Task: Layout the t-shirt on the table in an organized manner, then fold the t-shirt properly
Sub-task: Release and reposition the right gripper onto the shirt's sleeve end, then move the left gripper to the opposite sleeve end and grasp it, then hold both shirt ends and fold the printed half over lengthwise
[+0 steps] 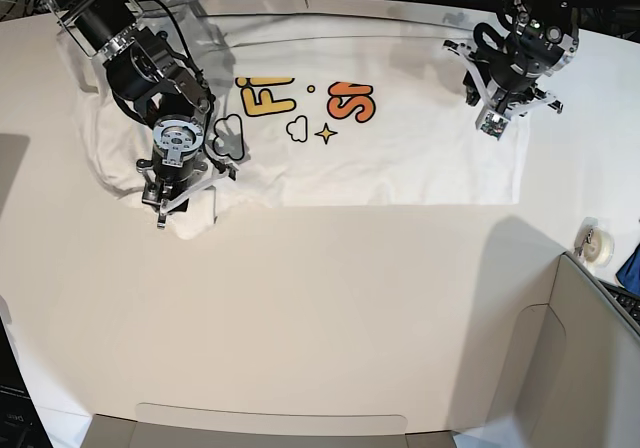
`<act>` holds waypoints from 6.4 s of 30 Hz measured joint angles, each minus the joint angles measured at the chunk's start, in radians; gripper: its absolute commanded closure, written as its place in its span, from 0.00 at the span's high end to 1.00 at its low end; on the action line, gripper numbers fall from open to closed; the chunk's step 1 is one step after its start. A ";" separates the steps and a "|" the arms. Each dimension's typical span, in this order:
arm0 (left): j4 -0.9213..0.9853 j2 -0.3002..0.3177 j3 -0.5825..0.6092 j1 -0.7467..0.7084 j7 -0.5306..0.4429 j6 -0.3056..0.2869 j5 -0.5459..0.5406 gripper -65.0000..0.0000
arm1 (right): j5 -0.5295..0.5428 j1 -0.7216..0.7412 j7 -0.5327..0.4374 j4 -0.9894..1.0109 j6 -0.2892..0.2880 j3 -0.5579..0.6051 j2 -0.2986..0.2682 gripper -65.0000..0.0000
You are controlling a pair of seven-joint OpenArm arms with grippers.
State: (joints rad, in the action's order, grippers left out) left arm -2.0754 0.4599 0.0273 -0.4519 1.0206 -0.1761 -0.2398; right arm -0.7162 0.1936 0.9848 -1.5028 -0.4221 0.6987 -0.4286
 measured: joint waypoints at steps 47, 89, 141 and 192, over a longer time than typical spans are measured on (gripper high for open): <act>0.065 -0.035 -0.185 0.286 0.008 -0.012 -0.024 0.37 | 0.608 -0.148 0.021 -0.295 -0.001 -1.018 0.301 0.00; 1.139 -0.069 -0.082 0.818 -0.109 -0.125 -0.585 0.36 | 0.611 -0.166 0.024 -0.297 0.000 -1.002 0.351 0.00; 0.158 0.048 -0.411 0.232 0.109 -0.116 -0.557 0.00 | 0.761 -0.369 0.016 -0.417 0.001 -1.183 0.405 0.00; 0.073 0.025 -0.393 0.211 0.097 -0.113 -0.399 0.00 | 1.293 -0.445 0.246 -0.533 0.158 -1.182 0.301 0.00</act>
State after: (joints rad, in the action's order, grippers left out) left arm -2.0026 0.4850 -0.3653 -0.2405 1.1179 -0.2886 -0.6384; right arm 0.5766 -0.2516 1.2308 -2.0357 -0.2642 -0.4831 -0.1280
